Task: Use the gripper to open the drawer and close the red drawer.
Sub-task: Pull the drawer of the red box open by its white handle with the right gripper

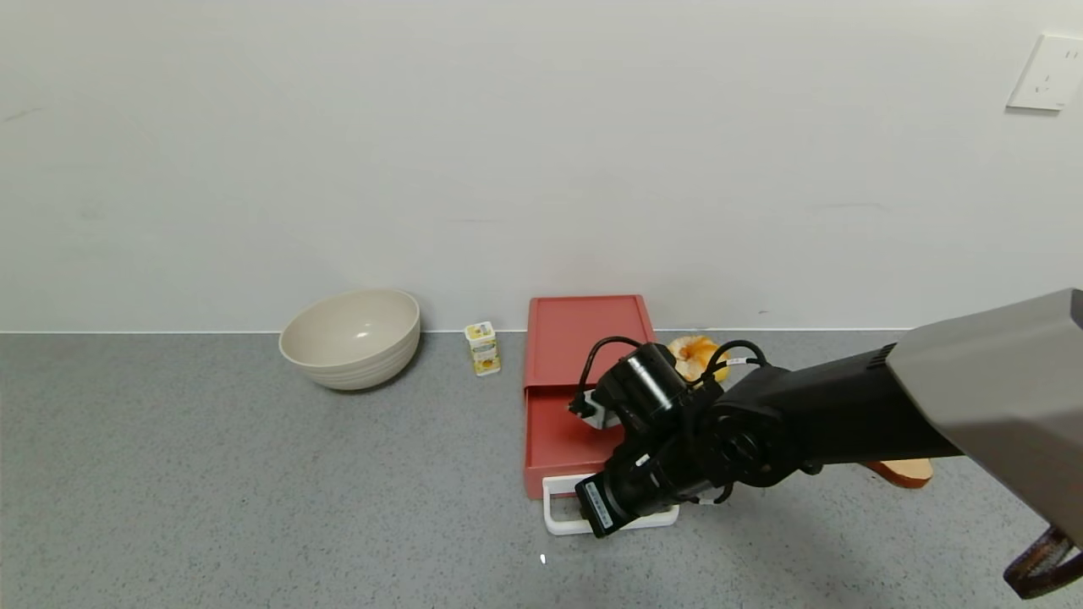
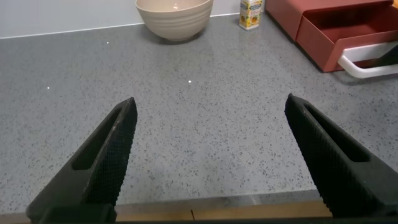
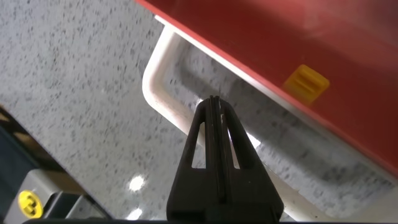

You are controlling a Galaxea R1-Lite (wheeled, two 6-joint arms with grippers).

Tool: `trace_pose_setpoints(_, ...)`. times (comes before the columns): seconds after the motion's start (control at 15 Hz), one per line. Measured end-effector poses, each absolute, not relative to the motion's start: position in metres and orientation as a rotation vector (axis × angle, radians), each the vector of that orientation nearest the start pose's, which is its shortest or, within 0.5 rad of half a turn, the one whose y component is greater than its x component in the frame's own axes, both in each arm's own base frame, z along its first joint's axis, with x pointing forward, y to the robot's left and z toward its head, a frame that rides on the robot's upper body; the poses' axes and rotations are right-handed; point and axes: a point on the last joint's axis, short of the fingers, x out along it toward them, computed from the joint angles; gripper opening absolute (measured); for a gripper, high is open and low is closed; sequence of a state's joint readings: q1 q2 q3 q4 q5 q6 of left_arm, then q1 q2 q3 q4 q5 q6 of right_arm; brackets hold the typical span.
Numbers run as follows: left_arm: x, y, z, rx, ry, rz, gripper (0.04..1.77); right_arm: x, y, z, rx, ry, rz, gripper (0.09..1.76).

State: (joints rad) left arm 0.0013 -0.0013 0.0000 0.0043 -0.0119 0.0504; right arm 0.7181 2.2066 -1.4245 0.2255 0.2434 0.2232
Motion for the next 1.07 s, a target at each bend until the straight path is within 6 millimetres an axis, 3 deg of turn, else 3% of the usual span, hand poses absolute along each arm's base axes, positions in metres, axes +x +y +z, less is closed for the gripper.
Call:
trace_pose_setpoints(0.4,-0.023,0.000,0.075,0.049,0.003,-0.010,1.72,0.282,0.283,0.090,-0.047,1.139,0.773,0.12)
trace_pose_setpoints(0.87,-0.023,0.000,0.075,0.050,0.003,-0.010,1.72,0.278,0.287,0.092,-0.050,1.137,0.784,0.12)
trace_pose_setpoints(1.07,-0.023,0.000,0.075,0.051,0.003,-0.011,1.72,0.274,0.284,0.103,-0.044,1.116,0.796,0.12)
